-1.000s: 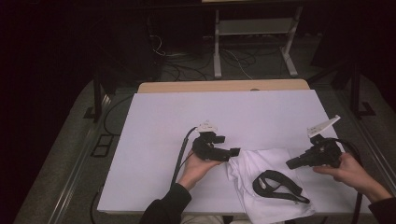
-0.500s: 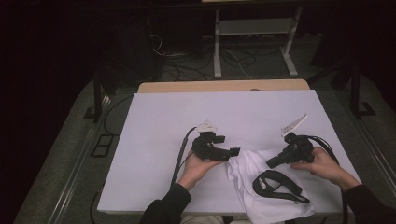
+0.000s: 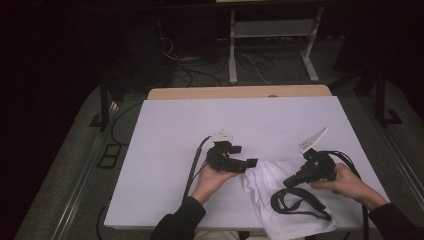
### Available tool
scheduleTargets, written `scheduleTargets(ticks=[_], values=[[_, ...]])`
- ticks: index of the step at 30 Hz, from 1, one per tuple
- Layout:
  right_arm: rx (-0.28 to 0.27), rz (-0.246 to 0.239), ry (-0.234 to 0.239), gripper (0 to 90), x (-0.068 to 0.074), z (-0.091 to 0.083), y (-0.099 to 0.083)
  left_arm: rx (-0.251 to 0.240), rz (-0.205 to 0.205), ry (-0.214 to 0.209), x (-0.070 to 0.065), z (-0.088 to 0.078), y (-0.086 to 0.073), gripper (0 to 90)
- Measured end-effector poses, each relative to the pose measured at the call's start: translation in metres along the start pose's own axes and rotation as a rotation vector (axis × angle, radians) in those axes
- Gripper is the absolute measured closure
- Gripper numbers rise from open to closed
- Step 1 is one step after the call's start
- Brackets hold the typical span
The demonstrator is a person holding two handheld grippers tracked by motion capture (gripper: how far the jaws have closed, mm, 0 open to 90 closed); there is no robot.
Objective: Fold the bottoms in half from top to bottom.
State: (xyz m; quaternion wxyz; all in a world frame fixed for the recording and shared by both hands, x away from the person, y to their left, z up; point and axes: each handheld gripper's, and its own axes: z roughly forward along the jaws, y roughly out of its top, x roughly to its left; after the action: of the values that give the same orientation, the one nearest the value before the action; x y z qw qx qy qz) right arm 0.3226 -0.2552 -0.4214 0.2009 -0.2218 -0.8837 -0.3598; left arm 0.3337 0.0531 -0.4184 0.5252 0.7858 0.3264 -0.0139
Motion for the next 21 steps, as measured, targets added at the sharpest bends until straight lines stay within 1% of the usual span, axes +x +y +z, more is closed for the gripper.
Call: scheduleTargets(ticks=[2,7,11,16,21], values=[[0.003,-0.003,0.02,88.2,0.004,-0.001,-0.004,-0.002,-0.001,-0.001,0.0,0.0,0.0,15.9],[0.033,-0.032,0.06,88.2,0.016,0.002,-0.013,0.003,0.001,0.0,0.0,0.001,0.0,15.9],[0.063,-0.049,0.073,88.2,0.024,0.008,-0.02,0.006,0.0,-0.002,0.0,0.003,-0.001,15.9],[0.078,-0.06,0.092,88.1,0.029,0.012,-0.026,0.012,0.001,-0.001,0.0,0.005,-0.001,15.9],[0.109,-0.068,0.097,88.1,0.033,0.017,-0.03,0.022,-0.003,0.0,0.0,0.007,-0.002,15.4]])
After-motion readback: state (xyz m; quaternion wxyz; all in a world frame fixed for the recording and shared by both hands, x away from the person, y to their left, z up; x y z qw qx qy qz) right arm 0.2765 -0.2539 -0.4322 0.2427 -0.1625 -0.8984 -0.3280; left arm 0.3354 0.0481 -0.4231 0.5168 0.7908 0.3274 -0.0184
